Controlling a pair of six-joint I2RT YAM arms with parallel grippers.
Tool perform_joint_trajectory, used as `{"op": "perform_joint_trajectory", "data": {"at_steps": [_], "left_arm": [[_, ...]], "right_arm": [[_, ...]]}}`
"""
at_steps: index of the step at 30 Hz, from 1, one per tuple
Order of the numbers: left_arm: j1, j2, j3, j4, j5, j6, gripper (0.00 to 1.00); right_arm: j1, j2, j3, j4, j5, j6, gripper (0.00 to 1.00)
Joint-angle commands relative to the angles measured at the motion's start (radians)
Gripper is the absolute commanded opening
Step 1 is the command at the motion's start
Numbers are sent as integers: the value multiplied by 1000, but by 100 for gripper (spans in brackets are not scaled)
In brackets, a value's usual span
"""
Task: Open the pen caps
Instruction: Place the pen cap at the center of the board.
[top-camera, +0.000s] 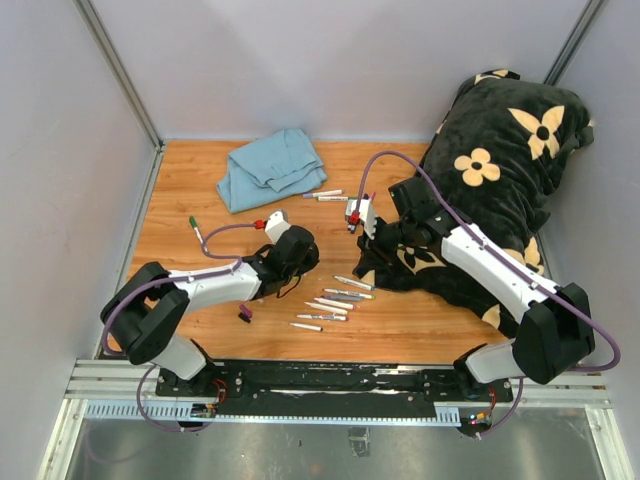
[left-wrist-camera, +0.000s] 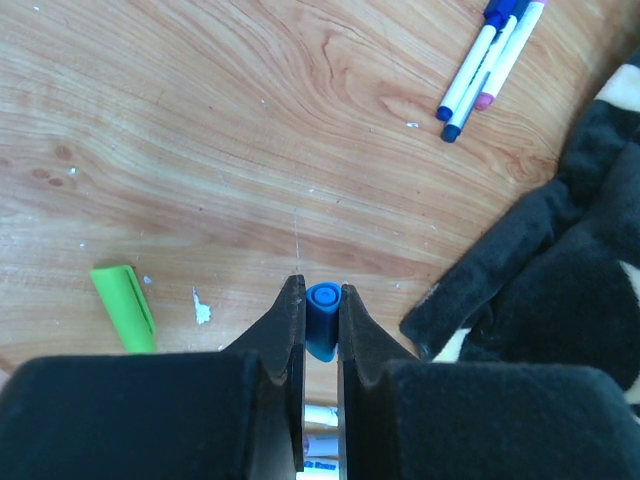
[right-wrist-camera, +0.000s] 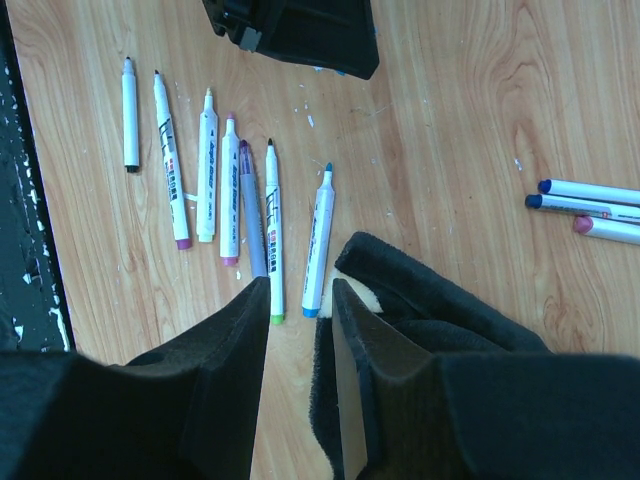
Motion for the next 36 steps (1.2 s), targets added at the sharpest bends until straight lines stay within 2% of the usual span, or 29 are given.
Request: {"op": "perform_joint_trajectory", "data": {"at_steps": [1, 10, 18, 22, 26, 36], "left_arm": [[-6, 41, 55, -37, -51, 46, 0], [-6, 155, 164, -143, -103, 77, 1], [-6, 184, 147, -193, -123, 20, 3], [-6, 186, 147, -227, -138, -9, 10], [-6, 194, 149, -258, -158, -27, 22], [-5, 216, 164, -281, -182, -35, 30]], "right_arm": [[-16, -16, 3, -21, -23, -13, 32], [-25, -26, 2, -21, -34, -11, 32], [-29, -26, 0, -20, -43, -13, 32], [-30, -25, 0, -21, -42, -12, 32], [-31, -25, 0, -20, -42, -11, 32], [-37, -28, -1, -21, -46, -11, 32]]}}
